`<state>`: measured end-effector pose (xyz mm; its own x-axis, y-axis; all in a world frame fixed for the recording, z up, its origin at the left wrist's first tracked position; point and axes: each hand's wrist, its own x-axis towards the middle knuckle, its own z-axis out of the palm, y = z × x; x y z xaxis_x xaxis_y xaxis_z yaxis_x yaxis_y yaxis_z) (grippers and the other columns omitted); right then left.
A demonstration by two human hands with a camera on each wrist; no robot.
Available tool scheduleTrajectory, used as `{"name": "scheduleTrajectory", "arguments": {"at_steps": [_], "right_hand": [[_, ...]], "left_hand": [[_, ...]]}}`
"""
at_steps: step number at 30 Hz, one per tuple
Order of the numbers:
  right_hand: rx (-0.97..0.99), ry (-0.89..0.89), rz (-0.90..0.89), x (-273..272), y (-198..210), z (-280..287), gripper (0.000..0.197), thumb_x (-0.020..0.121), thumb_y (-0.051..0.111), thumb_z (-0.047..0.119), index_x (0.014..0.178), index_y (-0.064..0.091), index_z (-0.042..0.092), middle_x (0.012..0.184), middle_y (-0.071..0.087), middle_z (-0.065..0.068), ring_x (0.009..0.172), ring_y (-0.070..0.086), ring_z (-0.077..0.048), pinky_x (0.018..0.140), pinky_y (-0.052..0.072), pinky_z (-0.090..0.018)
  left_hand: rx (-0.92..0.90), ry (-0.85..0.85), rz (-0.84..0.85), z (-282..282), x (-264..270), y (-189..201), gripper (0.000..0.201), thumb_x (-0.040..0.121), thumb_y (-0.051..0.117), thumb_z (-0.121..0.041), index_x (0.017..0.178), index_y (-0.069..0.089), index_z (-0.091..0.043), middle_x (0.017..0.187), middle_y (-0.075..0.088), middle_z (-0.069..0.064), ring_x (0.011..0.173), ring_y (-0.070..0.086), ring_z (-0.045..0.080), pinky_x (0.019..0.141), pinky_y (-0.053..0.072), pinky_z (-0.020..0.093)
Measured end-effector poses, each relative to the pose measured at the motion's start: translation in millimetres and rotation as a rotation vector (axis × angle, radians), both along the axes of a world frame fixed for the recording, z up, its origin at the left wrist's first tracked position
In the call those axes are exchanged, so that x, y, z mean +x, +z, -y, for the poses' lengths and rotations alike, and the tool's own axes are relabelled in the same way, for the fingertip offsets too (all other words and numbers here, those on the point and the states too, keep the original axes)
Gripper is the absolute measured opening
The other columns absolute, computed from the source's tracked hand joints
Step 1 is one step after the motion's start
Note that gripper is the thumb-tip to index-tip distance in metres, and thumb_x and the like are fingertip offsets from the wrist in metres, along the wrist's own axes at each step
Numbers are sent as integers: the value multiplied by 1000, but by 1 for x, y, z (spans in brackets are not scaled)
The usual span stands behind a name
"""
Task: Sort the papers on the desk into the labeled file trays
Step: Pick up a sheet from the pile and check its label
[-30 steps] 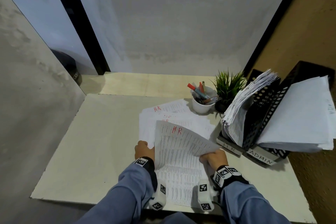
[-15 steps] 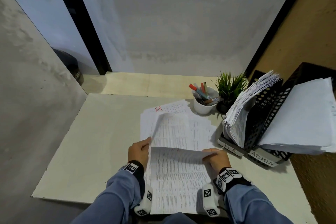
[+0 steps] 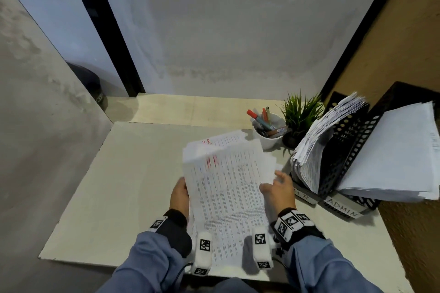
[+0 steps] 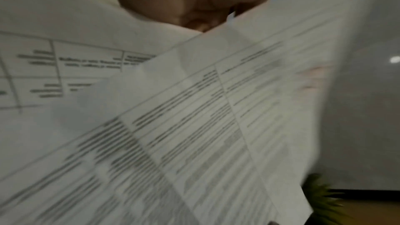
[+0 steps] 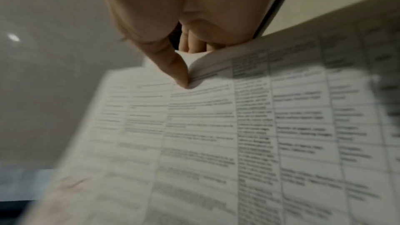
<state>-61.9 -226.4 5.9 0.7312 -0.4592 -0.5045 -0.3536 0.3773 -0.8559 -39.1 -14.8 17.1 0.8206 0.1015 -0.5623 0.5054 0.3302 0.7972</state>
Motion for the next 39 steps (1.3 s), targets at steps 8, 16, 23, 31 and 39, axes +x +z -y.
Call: {"name": "scheduleTrajectory", "arguments": {"at_steps": [8, 16, 23, 31, 39], "right_hand": [[-361, 88, 377, 19, 65, -6, 23, 89, 51, -2, 98, 61, 16, 94, 67, 0, 87, 64, -8, 67, 54, -14], [-323, 103, 229, 0, 39, -19, 19, 85, 56, -6, 94, 58, 11, 83, 61, 0, 85, 62, -23, 53, 49, -7], [-688, 157, 298, 18, 82, 14, 29, 88, 50, -1, 112, 58, 12, 104, 62, -5, 92, 60, -14, 79, 55, -23], [-605, -16, -362, 66, 87, 92, 104, 71, 74, 32, 147, 10, 1, 143, 31, -25, 129, 38, -39, 102, 37, -44], [-662, 56, -104, 50, 98, 145, 26, 78, 45, -4, 60, 40, 13, 59, 39, -6, 56, 39, -21, 49, 30, -23]], "left_hand": [[200, -173, 435, 7, 13, 52, 13, 84, 66, -9, 96, 65, -3, 91, 71, 4, 86, 66, 19, 70, 55, 21], [440, -300, 269, 17, 9, 17, 13, 86, 65, -14, 98, 64, -18, 105, 69, 8, 86, 65, 12, 73, 52, 23], [432, -220, 418, 24, 21, 64, 11, 85, 64, -9, 85, 66, -20, 74, 66, -10, 62, 63, 1, 50, 48, 8], [760, -535, 749, 59, 61, 172, 32, 82, 60, -8, 55, 48, -20, 51, 47, -7, 42, 45, 0, 43, 35, 10], [1126, -830, 934, 141, 88, 201, 9, 81, 60, -18, 76, 60, -10, 69, 55, 6, 67, 51, 23, 59, 31, 25]]}}
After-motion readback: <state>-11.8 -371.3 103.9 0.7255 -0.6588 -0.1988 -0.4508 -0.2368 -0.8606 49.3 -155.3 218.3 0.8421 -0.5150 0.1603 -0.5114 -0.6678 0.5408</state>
